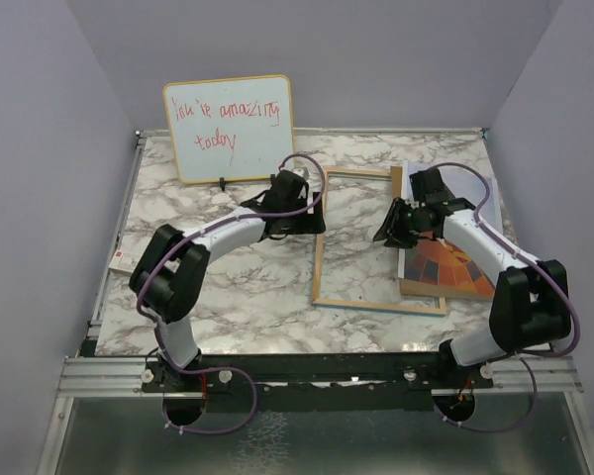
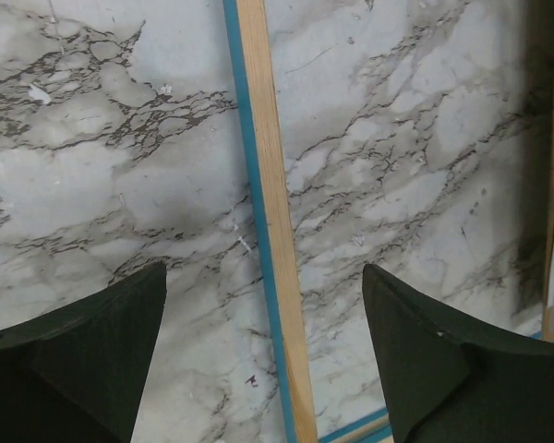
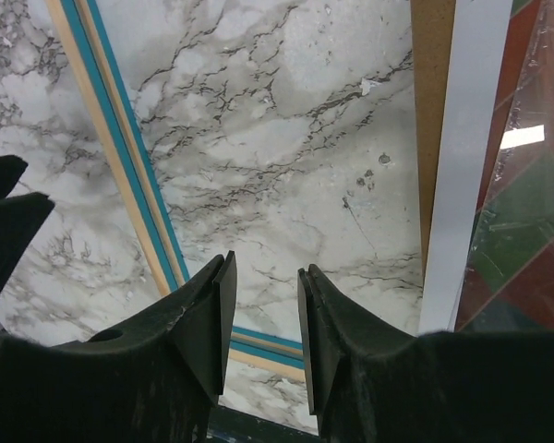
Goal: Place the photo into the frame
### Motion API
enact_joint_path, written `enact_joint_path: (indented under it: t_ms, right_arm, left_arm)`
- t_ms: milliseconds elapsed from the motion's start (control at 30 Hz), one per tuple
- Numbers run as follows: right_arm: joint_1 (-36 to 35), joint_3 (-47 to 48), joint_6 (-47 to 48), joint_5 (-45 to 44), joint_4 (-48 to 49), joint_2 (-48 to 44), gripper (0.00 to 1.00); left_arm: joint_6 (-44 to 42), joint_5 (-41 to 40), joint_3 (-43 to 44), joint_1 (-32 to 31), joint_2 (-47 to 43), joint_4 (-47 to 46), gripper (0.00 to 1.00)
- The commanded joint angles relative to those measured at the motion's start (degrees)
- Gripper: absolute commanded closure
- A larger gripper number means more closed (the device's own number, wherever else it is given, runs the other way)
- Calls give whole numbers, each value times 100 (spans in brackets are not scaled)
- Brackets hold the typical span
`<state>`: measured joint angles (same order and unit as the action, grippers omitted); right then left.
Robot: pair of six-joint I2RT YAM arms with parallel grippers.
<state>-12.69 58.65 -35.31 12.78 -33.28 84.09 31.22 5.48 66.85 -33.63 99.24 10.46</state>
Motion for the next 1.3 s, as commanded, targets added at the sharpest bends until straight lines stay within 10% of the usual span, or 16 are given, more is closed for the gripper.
enact_joint_path:
  t_ms: [0, 533, 833, 1267]
  right_arm:
    - [-6, 195, 76, 259, 155, 386, 59]
    - [-6, 779, 293, -839, -64, 1458, 53]
    - [-14, 1040, 306, -1383, -330, 1683, 53]
    - [-14, 1065, 178, -1727, -507, 1611, 53]
  left_arm:
    - [118, -773, 651, -305, 770, 416, 17]
    - [128, -1804, 1769, -732, 2233, 1634, 52]
    - [-252, -2245, 1869, -729, 2077, 2195, 99]
    - [-396, -2311, 818, -524, 853, 2571, 100]
